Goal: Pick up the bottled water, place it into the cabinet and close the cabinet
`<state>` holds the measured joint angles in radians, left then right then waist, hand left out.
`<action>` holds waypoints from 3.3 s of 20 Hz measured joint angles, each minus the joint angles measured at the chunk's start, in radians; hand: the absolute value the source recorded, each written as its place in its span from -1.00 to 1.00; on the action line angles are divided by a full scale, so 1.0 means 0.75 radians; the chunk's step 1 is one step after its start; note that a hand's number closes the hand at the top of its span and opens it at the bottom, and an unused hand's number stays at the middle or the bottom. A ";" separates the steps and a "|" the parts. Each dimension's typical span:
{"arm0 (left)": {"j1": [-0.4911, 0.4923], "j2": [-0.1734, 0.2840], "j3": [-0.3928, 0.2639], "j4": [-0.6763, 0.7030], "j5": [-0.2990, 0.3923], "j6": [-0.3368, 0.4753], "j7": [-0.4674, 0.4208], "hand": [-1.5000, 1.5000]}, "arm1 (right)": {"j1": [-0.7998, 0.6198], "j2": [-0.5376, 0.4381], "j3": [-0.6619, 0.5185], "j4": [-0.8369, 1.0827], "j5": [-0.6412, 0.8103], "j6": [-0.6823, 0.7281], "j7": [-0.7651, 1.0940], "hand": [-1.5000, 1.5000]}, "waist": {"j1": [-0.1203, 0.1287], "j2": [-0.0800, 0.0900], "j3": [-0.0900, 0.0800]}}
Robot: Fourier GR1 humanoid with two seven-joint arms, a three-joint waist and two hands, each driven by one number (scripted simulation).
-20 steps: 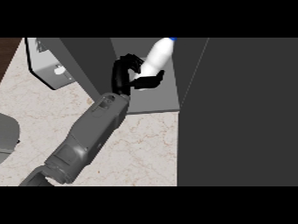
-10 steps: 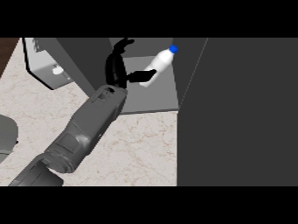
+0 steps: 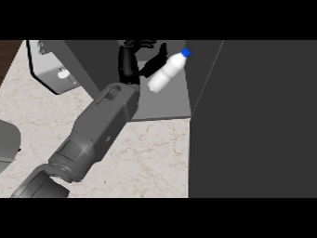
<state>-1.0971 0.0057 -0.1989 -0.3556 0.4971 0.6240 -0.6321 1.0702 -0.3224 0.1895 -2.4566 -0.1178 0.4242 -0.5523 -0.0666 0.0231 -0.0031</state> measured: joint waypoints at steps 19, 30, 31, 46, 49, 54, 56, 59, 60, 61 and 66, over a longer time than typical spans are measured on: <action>0.404 -0.008 -0.379 -0.543 0.350 -0.394 0.021 -1.00 | 0.001 0.028 0.112 -0.040 0.032 -0.041 0.087 -1.00 | 0.052 -0.040 0.001; 1.002 0.129 -0.646 -1.162 0.327 -0.371 0.045 -1.00 | 0.075 0.063 0.226 -0.054 0.087 -0.117 0.057 -1.00 | 0.118 -0.054 0.002; 1.054 0.159 -0.653 -1.229 0.324 -0.355 0.046 -1.00 | 0.080 0.060 0.230 -0.054 0.091 -0.120 0.054 -1.00 | 0.120 -0.054 0.002; 1.679 0.661 -0.627 -1.730 0.350 -0.568 -0.164 -1.00 | -0.112 -0.272 0.324 -0.057 0.179 0.086 0.093 1.00 | 0.157 -0.055 -0.006; 1.770 0.755 -0.584 -1.781 0.369 -0.628 -0.215 -1.00 | -0.174 -0.290 0.391 -0.060 0.191 0.085 0.142 1.00 | 0.158 -0.054 -0.007; 1.911 0.904 -0.503 -1.846 0.409 -0.751 -0.303 -1.00 | -0.269 -0.270 0.515 -0.064 0.201 0.041 0.270 1.00 | 0.168 -0.044 -0.009; 1.955 0.955 -0.472 -1.852 0.428 -0.808 -0.331 -1.00 | -0.313 -0.250 0.545 -0.065 0.201 0.009 0.321 1.00 | 0.174 -0.038 -0.009; 2.005 1.018 -0.440 -1.861 0.440 -0.879 -0.367 -1.00 | -0.389 -0.225 0.562 -0.067 0.197 -0.035 0.391 1.00 | 0.192 -0.028 -0.010; 2.015 1.036 -0.428 -1.870 0.451 -0.900 -0.371 -1.00 | -0.424 -0.219 0.561 -0.066 0.196 -0.045 0.411 1.00 | 0.199 -0.024 -0.010; 2.023 1.055 -0.417 -1.867 0.456 -0.923 -0.377 -1.00 | -0.460 -0.218 0.559 -0.065 0.194 -0.050 0.428 1.00 | 0.208 -0.022 -0.011; 2.050 1.117 -0.381 -1.864 0.473 -0.994 -0.389 -1.00 | -0.675 -0.227 0.548 -0.058 0.188 -0.039 0.518 1.00 | 0.251 -0.014 -0.014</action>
<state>0.4403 0.8435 -0.4849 -1.7536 0.8516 -0.1218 -0.9239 0.5640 -0.4929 0.6004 -2.4998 0.0235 0.3951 -0.1640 0.1220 0.0126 -0.0137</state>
